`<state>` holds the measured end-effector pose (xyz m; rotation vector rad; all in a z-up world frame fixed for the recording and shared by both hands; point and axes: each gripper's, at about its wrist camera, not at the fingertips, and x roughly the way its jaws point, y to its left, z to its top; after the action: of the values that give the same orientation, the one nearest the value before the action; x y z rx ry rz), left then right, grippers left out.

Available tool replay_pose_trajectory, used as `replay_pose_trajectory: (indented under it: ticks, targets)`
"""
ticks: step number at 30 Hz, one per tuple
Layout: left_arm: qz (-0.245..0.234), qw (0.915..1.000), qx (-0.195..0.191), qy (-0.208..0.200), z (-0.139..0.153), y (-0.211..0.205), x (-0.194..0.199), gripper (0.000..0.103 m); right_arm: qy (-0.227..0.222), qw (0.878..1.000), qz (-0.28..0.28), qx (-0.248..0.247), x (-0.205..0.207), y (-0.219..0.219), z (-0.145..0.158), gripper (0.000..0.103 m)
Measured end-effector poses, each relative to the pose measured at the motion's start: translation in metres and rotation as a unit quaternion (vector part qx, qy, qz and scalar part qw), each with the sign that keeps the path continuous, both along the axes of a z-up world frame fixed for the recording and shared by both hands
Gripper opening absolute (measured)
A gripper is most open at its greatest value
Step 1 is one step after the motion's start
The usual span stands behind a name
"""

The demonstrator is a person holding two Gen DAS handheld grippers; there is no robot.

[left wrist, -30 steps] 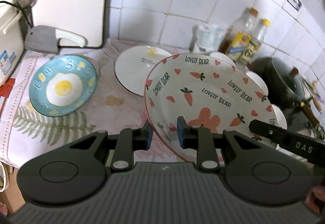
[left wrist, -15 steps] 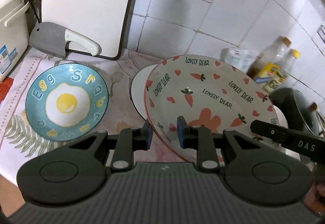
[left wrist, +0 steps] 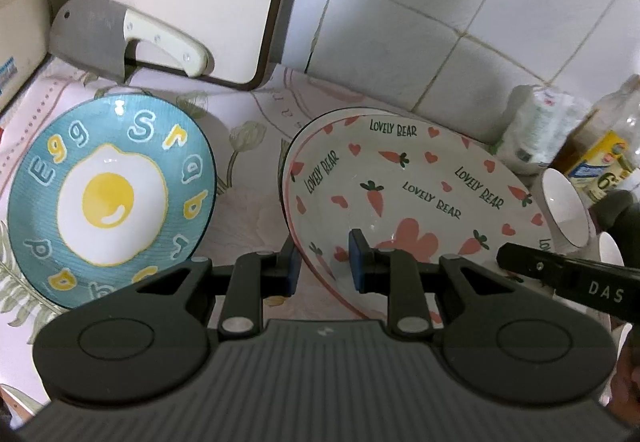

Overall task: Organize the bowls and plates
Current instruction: 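Lower the bunny plate onto the white plate and open both grippers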

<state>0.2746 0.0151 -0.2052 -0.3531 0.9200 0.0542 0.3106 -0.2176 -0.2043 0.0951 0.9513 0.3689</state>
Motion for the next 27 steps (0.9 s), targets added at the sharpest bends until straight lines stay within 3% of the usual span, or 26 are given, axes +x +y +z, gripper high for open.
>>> replay_pose_trajectory:
  ticks: [21,27]
  targets:
    - [0.003,0.999,0.019,0.04,-0.024,0.001,0.026,0.024,0.024,0.999,0.022,-0.024,0.035,0.011,-0.029,0.031]
    - [0.016,0.9973,-0.003,0.072,-0.03,0.003,0.033,0.025,-0.016,0.995,0.038,-0.089,0.032,0.027,-0.03,0.038]
